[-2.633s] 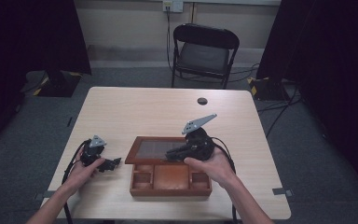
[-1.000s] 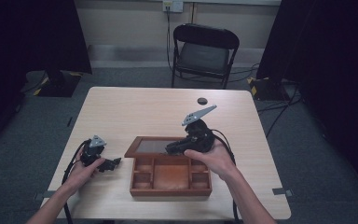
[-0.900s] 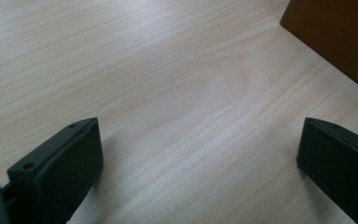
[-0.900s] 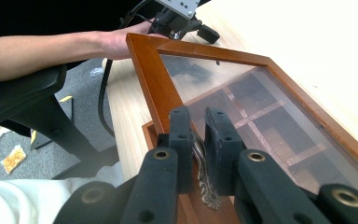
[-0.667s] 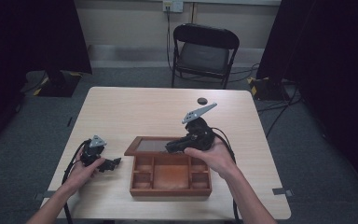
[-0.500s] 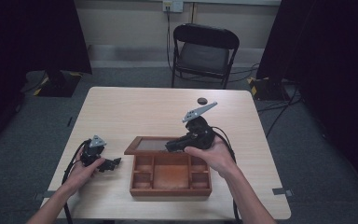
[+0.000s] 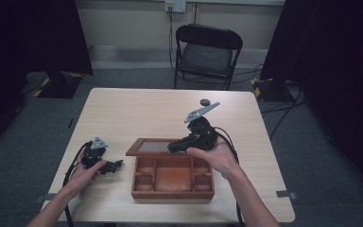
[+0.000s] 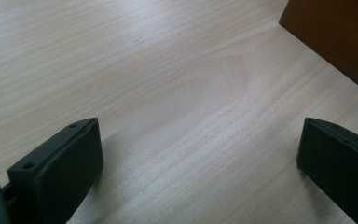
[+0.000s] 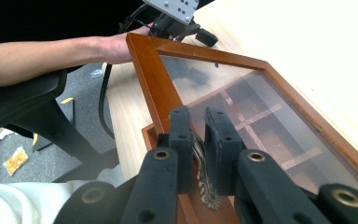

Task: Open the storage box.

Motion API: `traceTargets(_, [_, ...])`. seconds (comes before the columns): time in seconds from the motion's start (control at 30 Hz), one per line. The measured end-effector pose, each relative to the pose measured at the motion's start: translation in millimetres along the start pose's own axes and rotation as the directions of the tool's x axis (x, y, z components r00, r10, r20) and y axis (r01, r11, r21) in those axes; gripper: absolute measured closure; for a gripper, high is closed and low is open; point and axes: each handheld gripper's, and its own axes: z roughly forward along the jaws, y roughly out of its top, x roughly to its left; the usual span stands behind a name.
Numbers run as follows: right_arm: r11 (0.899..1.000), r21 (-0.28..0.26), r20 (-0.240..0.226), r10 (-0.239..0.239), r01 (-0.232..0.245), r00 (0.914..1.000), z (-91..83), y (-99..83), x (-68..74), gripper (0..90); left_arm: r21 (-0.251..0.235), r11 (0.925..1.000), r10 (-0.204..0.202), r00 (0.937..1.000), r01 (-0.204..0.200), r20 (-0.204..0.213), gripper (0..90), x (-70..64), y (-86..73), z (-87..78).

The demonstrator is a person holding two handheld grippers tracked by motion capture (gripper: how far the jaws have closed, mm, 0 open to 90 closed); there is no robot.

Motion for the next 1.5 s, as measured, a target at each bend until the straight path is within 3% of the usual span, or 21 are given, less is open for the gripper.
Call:
traceTargets(0.2, [1.000, -0.002, -0.006, 0.021, -0.021, 0.9998, -0.6, 1.5, -1.7, 81.8, 0.000, 1.0000, 0.000, 1.0000, 0.000, 0.000, 0.0, 0.0, 0.0, -0.1])
traceTargets(1.5, [0.999, -0.022, 0.042, 0.027, -0.026, 0.9988, -7.7, 17.2, -6.7, 81.7, 0.000, 1.0000, -0.001, 1.0000, 0.001, 0.002, 0.0, 0.0, 0.0, -0.1])
